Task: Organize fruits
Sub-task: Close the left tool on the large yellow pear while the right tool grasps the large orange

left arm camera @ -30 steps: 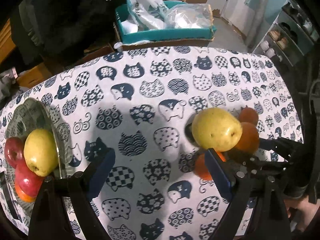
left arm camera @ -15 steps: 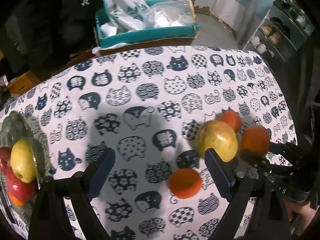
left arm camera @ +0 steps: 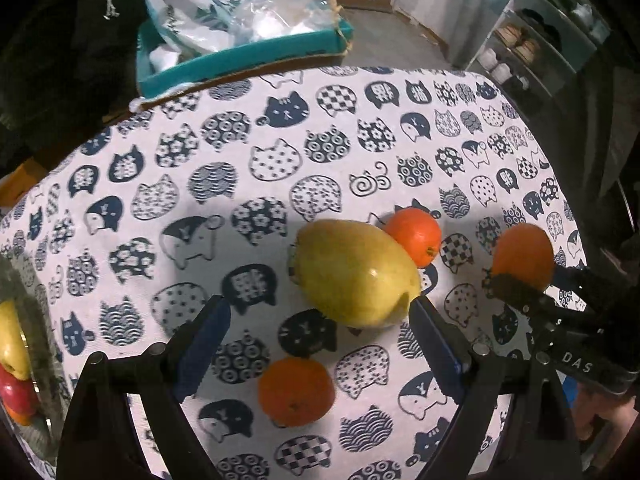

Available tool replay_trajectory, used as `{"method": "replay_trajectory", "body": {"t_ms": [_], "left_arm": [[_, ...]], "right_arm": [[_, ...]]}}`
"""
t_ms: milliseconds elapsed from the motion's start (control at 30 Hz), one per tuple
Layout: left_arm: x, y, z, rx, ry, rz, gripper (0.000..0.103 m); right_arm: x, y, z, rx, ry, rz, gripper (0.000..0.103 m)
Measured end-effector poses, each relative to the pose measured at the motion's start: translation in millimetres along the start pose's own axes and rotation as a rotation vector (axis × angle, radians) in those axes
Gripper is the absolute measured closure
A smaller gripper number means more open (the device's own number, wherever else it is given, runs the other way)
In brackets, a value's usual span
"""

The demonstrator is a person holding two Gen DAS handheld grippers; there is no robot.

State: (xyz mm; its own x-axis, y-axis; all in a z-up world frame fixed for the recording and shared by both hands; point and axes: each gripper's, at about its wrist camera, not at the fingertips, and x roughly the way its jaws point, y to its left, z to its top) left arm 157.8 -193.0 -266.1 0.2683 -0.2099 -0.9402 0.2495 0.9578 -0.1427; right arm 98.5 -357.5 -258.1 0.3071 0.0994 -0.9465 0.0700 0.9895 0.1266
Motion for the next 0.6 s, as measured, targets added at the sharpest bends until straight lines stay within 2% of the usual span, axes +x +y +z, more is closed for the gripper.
{"method": "replay_trajectory", "body": {"t_ms": [167,467,533,600], "left_arm": [[10.6,-7.1,4.2,-0.029,0.023,-0.042,0.011],[34.5,-12.3,10.8,-0.027,0.055,-0.044,0.011],[37.4,-12.2,11.2,-0.035,0.053,-0.053,0.013],[38.6,-13.1,11.2,-0.029,0.054,-0.057,0.024]], "right_arm": [[-1.3,-3.1,3.1,0.017,-0.008,0.009,0.04],[3.1,-8.1,5.3,0.032,-0.006,0.015,0.04],[2.9,-9.3,5.3,0.035,-0.008,0.015,0.04],[2.8,-10.1,5.1,0.035,-0.008,0.013,0.04]]}}
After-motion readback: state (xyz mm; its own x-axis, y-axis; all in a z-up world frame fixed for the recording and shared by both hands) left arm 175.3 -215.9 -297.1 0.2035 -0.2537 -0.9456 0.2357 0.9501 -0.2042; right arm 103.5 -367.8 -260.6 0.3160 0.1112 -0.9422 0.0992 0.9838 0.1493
